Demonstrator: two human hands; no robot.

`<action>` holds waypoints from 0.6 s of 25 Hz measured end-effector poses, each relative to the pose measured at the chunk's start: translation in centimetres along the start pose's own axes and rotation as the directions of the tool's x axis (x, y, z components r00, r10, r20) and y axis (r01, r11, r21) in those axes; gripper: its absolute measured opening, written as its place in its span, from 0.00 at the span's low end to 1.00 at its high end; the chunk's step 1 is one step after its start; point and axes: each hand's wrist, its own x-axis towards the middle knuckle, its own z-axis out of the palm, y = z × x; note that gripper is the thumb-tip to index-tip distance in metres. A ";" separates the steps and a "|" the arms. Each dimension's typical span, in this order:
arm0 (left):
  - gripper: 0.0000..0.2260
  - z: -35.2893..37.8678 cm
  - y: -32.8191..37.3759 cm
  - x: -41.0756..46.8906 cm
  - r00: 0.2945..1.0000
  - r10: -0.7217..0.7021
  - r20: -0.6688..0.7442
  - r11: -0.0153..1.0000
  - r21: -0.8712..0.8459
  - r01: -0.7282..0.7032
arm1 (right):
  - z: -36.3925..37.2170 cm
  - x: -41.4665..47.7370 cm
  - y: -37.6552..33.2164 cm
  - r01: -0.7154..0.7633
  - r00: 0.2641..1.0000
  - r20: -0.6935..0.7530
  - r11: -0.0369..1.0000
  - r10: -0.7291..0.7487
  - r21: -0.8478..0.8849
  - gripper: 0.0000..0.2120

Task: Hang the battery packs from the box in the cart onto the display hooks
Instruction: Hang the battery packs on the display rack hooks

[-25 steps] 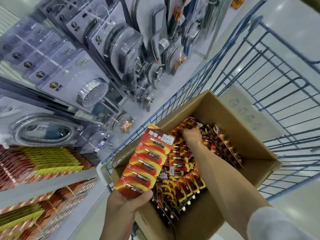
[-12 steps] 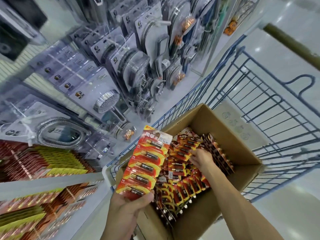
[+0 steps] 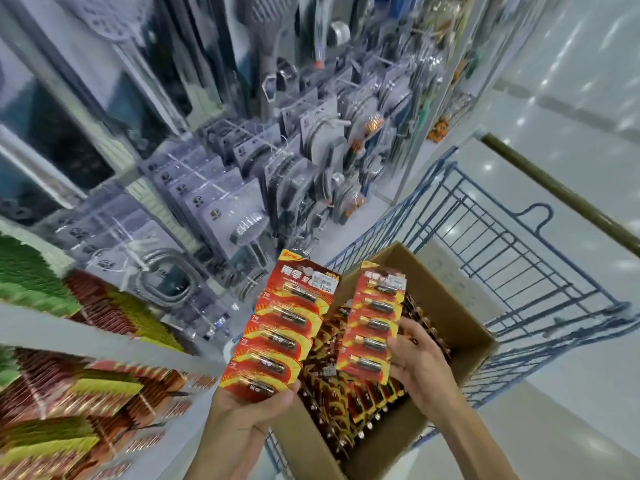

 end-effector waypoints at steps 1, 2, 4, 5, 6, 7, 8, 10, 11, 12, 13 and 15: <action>0.39 -0.2 0.9 -0.8 1.000 0.024 0.015 1.000 -0.016 -0.023 | 1.3 -1.1 -0.6 0.026 0.999 0.034 1.000 -0.026 -0.002 0.19; 0.37 -0.5 1.7 -1.6 0.998 0.048 0.030 0.998 -0.040 -0.047 | 2.6 -2.2 -1.3 0.050 0.997 0.067 0.999 -0.049 -0.003 0.19; 0.36 -1.3 3.4 -3.4 0.995 0.097 0.035 0.992 -0.090 -0.094 | 5.6 -4.2 -2.6 0.095 0.986 0.139 0.995 -0.094 0.000 0.19; 0.36 -1.9 4.2 -4.2 0.992 0.126 0.028 0.985 -0.121 -0.122 | 7.1 -5.0 -3.1 0.120 0.978 0.173 0.993 -0.118 -0.001 0.18; 0.36 -2.5 4.9 -5.1 0.988 0.156 0.015 0.977 -0.150 -0.152 | 8.5 -5.8 -3.5 0.141 0.969 0.206 0.990 -0.138 0.001 0.18; 0.38 -3.0 5.7 -6.0 0.982 0.189 -0.002 0.968 -0.170 -0.187 | 10.0 -6.7 -3.8 0.157 0.959 0.239 0.988 -0.154 0.005 0.18; 0.39 -3.7 6.3 -6.9 0.973 0.228 -0.022 0.956 -0.183 -0.228 | 11.5 -7.5 -4.0 0.167 0.948 0.271 0.986 -0.164 0.011 0.18; 0.38 -5.0 7.8 -8.9 0.951 0.304 -0.056 0.931 -0.196 -0.309 | 14.6 -9.0 -4.2 0.182 0.927 0.331 0.983 -0.176 0.013 0.18; 0.38 -5.5 8.6 -9.8 0.939 0.335 -0.076 0.915 -0.211 -0.343 | 16.0 -9.6 -4.2 0.182 0.919 0.355 0.983 -0.173 0.010 0.18; 0.39 -6.2 9.2 -10.8 0.926 0.366 -0.090 0.898 -0.226 -0.377 | 17.4 -10.3 -4.2 0.173 0.910 0.380 0.985 -0.165 0.013 0.19; 0.40 -6.9 9.9 -11.7 0.914 0.389 -0.111 0.880 -0.248 -0.405 | 18.7 -10.8 -4.0 0.158 0.903 0.402 0.987 -0.153 0.020 0.20; 0.41 -8.7 11.0 -13.7 0.887 0.430 -0.170 0.827 -0.320 -0.462 | 21.7 -12.1 -3.3 0.128 0.883 0.454 0.992 -0.123 0.020 0.20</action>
